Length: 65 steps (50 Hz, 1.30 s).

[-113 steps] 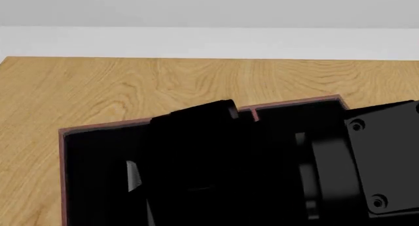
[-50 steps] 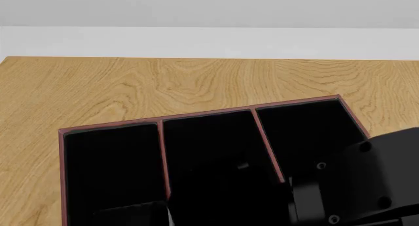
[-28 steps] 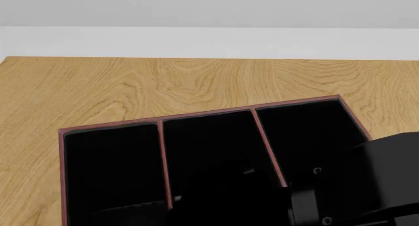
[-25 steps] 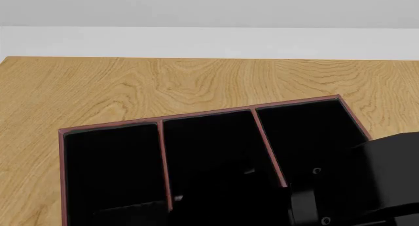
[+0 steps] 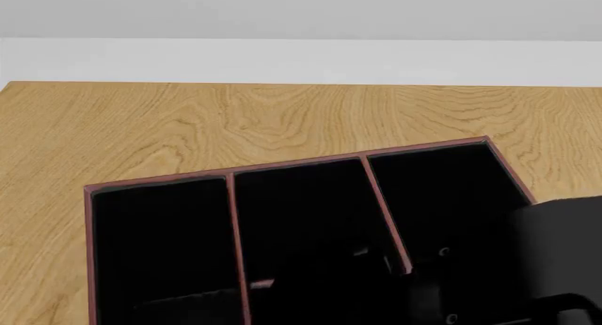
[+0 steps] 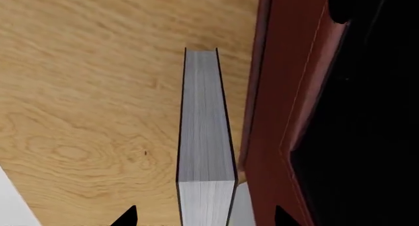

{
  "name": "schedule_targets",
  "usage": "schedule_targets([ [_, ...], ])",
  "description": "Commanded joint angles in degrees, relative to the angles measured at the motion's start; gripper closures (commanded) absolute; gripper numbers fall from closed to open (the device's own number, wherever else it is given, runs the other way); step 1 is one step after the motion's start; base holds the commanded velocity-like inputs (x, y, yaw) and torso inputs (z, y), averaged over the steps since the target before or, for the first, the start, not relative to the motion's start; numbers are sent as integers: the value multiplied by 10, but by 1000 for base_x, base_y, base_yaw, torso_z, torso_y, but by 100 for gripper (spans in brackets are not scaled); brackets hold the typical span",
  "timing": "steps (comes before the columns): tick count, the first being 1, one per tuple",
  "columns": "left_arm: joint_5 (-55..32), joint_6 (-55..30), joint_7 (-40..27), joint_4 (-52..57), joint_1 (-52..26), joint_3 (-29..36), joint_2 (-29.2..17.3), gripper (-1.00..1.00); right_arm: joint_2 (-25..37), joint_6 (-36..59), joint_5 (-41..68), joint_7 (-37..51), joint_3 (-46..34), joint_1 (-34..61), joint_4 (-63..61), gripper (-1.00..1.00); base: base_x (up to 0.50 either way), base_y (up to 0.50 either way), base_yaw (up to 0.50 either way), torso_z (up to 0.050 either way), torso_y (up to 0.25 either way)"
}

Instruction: Pick up the book and place it in the front compartment of the caddy.

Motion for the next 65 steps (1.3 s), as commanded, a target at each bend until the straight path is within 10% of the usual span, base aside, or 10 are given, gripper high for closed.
schedule_targets([
  [1, 3, 3, -4, 4, -1, 2, -5, -100, -6, -13, -11, 3, -12, -11, 15, -100, 0, 0, 0, 0, 0],
  [65, 26, 41, -37, 12, -152, 180, -38, -100, -12, -6, -13, 12, -58, -101, 60, -100, 1, -1, -1, -1, 0],
])
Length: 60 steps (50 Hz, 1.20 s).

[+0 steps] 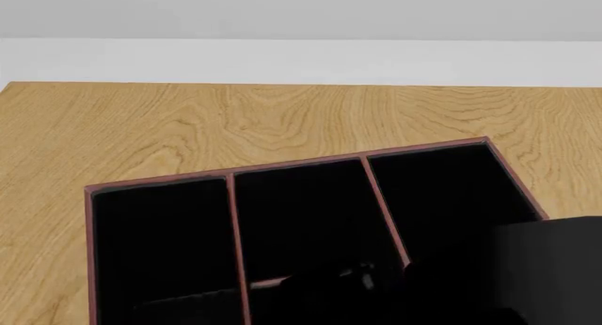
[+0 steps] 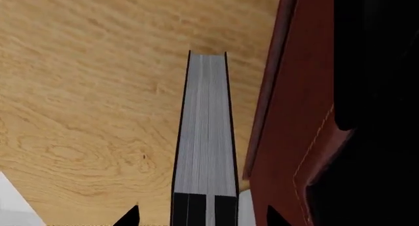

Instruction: Pick up the book and place it in the front compartment of the caddy.

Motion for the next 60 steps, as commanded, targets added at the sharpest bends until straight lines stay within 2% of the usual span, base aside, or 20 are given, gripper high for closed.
schedule_targets([
  [1, 3, 6, -4, 0, -30, 33, -5, -100, 21, 19, 37, 38, -24, -43, -6, -100, 0, -3, -4, 0, 0],
  [3, 3, 7, -4, 0, -37, 39, -6, -100, 21, 18, 36, 37, -26, -42, -6, -100, 0, -3, -4, -5, 0],
  [4, 3, 7, -5, 0, -40, 42, -6, -100, 20, 17, 35, 39, -25, -44, -4, 100, 12, -3, -5, 0, 0],
  [20, 8, 12, -12, 0, -83, 90, -5, -100, 23, 17, 35, 44, -18, -40, -13, 100, 0, -3, -5, -3, 0],
  [38, 13, 19, -19, 0, -140, 151, -1, -100, 46, 76, 69, 54, 24, 42, -129, 100, 0, -1, -3, -1, 0],
  [60, 20, 36, -23, -2, -181, 199, -6, -100, 43, 89, 90, 49, 82, 113, -186, 100, 0, 0, 0, 0, 0],
])
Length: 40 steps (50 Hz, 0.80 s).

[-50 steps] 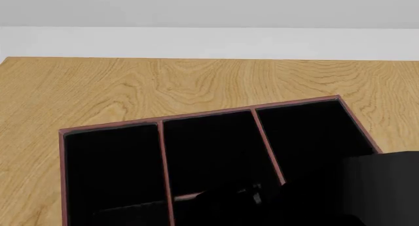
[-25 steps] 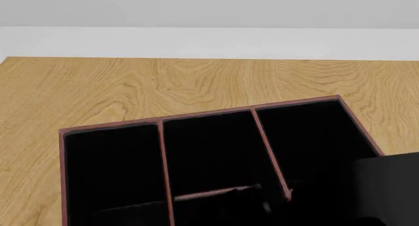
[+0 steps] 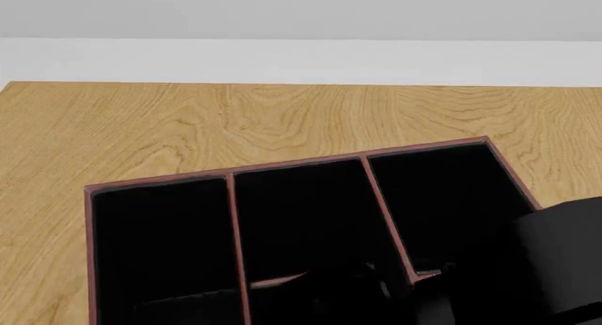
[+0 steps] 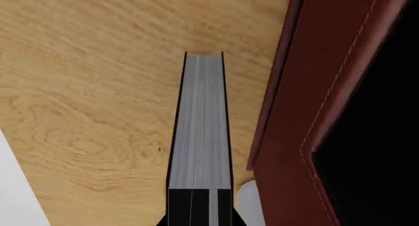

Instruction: Pick up the book and place it in the front compartment of the caddy.

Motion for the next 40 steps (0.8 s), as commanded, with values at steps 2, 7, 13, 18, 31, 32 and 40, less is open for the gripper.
schedule_targets([
  [2, 5, 9, -2, -1, -17, 21, -5, -100, 3, 4, 1, -10, 18, 43, -27, 100, 0, 0, 0, 0, 0],
  [7, 5, 10, -3, 0, -22, 27, -5, -100, 6, 4, 7, -13, 37, 61, -32, 100, 0, 0, 0, 0, 0],
  [13, 4, 9, -3, -1, -28, 31, -3, -100, 11, 10, 19, -15, 67, 83, -51, 100, 0, 0, 0, 0, 0],
  [18, 4, 9, -4, -1, -32, 34, -2, -100, 16, 18, 28, -15, 86, 100, -65, 100, 0, 0, 0, 0, 0],
  [31, 8, 12, -8, 2, -72, 76, -3, -100, 27, 48, 68, -18, 162, 137, -96, 100, 0, 0, 0, 0, 1],
  [32, 8, 13, -9, 2, -76, 81, -2, -100, 27, 50, 72, -20, 166, 142, -99, 100, 0, 0, 0, 0, 0],
  [40, 11, 19, -12, 2, -111, 117, -4, -100, 23, 55, 90, -34, 204, 180, -104, 100, 0, 0, 0, 0, 1],
])
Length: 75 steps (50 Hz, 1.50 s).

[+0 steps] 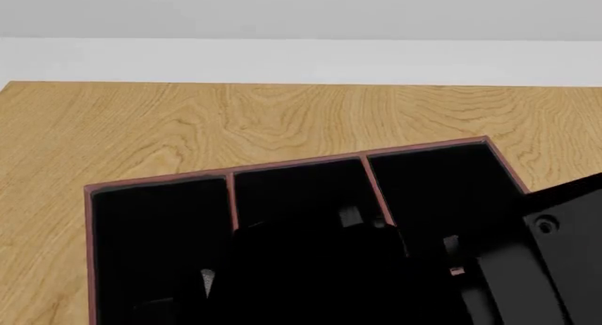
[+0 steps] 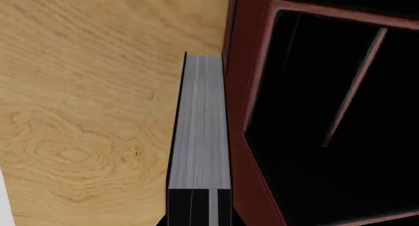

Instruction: Pick up the book and place it in the front compartment of the caddy.

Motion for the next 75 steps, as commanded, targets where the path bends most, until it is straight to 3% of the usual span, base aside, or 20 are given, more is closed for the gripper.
schedule_targets([
  [1, 4, 7, -4, 0, -44, 45, -1, -100, -2, 8, 14, -19, 52, 54, -13, 100, 0, 0, 0, 0, 0],
  [23, 17, 25, -14, 0, -129, 141, -1, -100, -36, -18, 7, -111, 107, 160, 25, 100, 0, 0, 0, 0, 0],
  [46, 27, 36, -22, -1, -163, 185, -1, -100, -32, -58, -332, -380, 109, 164, 92, 100, 0, 0, 0, 0, 1],
  [75, 31, 43, -34, -1, -239, 264, 4, -100, -81, -182, -357, -335, 27, 132, 292, 100, 0, 0, 0, 0, 1],
])
